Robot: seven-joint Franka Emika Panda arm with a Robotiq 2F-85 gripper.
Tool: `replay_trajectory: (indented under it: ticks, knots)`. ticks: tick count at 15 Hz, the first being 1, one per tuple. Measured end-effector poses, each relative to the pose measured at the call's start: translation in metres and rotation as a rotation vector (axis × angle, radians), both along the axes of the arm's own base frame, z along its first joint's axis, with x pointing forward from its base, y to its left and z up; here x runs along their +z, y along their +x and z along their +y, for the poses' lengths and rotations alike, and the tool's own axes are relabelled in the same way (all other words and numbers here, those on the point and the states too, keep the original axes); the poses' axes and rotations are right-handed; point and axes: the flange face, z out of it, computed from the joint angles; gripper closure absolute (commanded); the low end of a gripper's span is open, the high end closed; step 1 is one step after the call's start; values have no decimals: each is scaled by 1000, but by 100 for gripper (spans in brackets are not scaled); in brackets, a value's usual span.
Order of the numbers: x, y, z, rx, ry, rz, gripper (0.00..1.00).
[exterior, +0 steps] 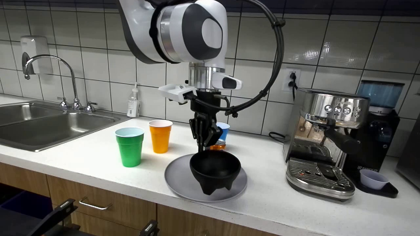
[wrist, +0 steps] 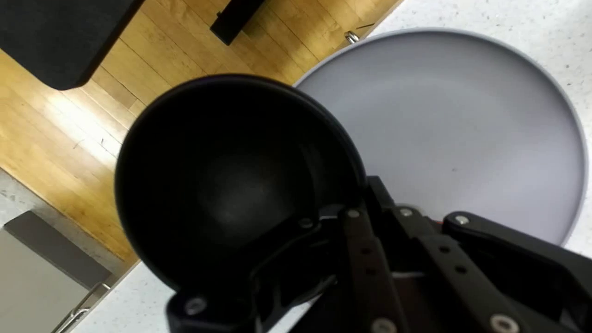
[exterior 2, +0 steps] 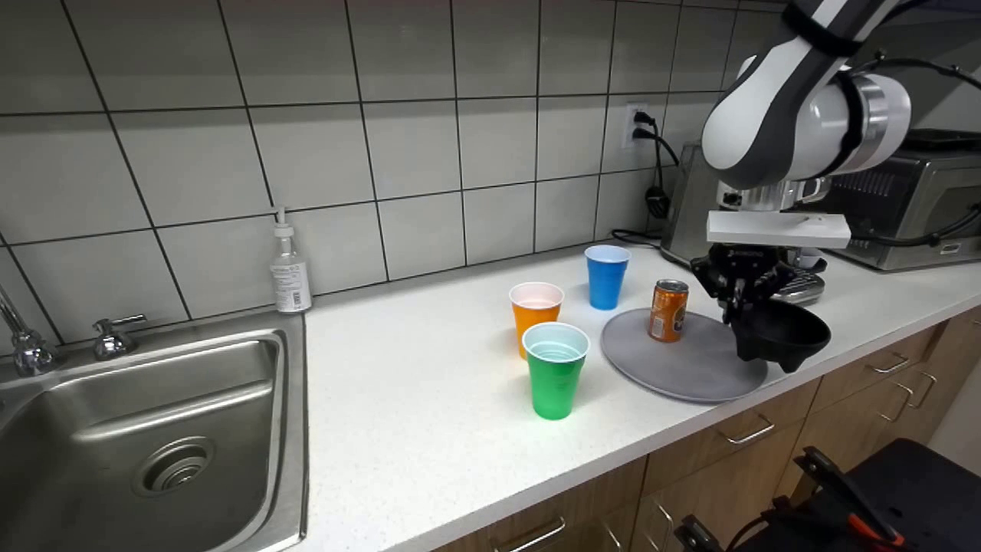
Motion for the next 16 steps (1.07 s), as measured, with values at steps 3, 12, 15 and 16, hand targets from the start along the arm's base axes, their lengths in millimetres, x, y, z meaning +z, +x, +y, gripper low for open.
replay_trajectory:
  ticks: [3,12,15,16]
  knots:
    - [1,-7,-18,-33,-7,3,98]
    - [13,-6,-65,-127,-29,-23,98]
    - [11,-1,-80,-150,-38,-21,98]
    - [10,1,-85,-159,-40,-19,98]
